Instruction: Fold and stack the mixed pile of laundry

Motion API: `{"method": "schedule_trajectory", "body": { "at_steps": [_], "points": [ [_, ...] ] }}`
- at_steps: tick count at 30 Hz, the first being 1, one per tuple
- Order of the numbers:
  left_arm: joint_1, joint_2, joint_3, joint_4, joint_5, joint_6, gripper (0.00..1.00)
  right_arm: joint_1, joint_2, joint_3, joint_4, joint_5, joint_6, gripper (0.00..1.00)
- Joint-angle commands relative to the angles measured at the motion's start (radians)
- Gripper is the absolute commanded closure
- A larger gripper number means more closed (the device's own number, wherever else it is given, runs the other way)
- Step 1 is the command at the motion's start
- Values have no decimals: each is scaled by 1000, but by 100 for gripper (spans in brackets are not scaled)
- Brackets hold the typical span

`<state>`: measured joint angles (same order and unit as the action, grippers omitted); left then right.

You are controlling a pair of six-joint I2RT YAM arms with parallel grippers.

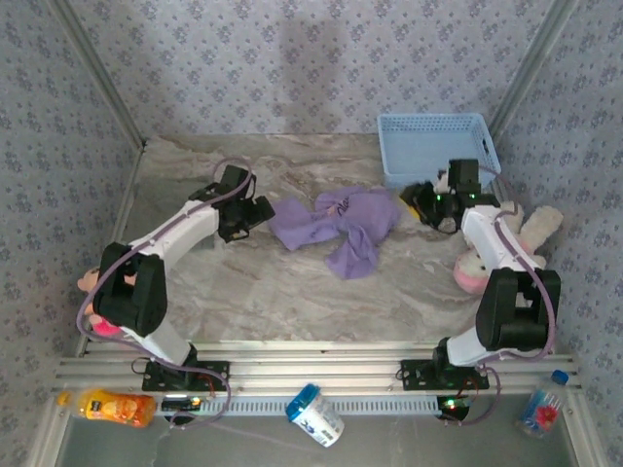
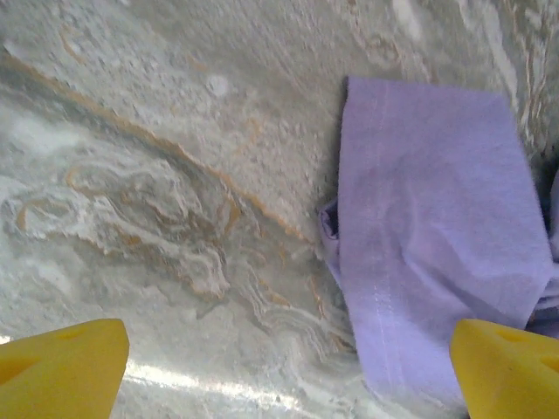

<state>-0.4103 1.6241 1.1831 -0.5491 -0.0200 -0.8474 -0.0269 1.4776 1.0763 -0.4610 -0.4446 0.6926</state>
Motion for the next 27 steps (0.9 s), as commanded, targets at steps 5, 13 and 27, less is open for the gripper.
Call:
{"method": "schedule_trajectory", "body": {
  "at_steps": [5, 13, 27],
  "points": [
    [-74, -4, -40, 8, -14, -62, 5, 177, -102, -23, -103, 190, -193, 46],
    [-123, 106, -25, 75, 33, -120, 6, 399, -33, -97, -60, 289, -228, 40],
    [-209, 340, 180, -23, -12, 89, 21, 436, 79, -206, -21, 426, -244, 43]
  ]
}}
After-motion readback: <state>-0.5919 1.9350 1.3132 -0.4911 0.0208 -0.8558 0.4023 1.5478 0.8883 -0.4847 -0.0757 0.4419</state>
